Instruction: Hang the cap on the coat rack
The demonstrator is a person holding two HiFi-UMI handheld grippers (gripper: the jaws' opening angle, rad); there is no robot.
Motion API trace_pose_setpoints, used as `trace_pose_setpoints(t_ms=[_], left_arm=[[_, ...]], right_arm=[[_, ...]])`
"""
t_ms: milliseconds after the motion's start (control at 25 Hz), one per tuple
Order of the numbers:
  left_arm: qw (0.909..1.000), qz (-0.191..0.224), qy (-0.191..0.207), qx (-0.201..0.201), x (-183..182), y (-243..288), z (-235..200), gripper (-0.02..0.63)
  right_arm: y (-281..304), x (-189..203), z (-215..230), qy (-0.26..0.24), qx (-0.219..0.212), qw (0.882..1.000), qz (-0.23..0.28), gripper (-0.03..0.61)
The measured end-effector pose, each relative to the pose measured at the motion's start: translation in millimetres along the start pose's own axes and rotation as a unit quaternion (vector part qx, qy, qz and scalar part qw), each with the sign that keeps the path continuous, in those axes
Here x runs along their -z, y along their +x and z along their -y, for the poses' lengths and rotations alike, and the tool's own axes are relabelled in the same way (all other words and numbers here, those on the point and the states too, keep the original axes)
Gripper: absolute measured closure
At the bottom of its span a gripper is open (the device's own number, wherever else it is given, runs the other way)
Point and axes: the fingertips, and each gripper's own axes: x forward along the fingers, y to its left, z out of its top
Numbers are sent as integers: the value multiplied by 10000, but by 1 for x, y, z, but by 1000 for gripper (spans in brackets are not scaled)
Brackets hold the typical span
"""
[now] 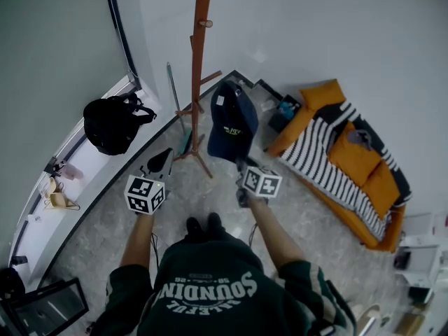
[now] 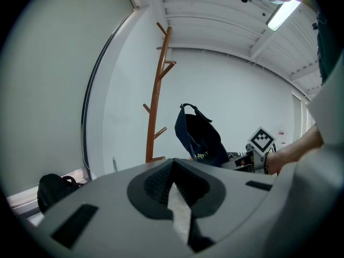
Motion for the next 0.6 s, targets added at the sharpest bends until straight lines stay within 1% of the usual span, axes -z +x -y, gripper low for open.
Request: trace_pose_setpoints(t_ms=[320,600], left_arm=[[10000,-38,-47,-56,-3,22,-3,615],[9999,-87,-71,-53,-4,39,3,615]], right_arm=[[15,-9,18,-6,8,10000,-61,565],[25,-17,38,73,66,9999,-106,565]])
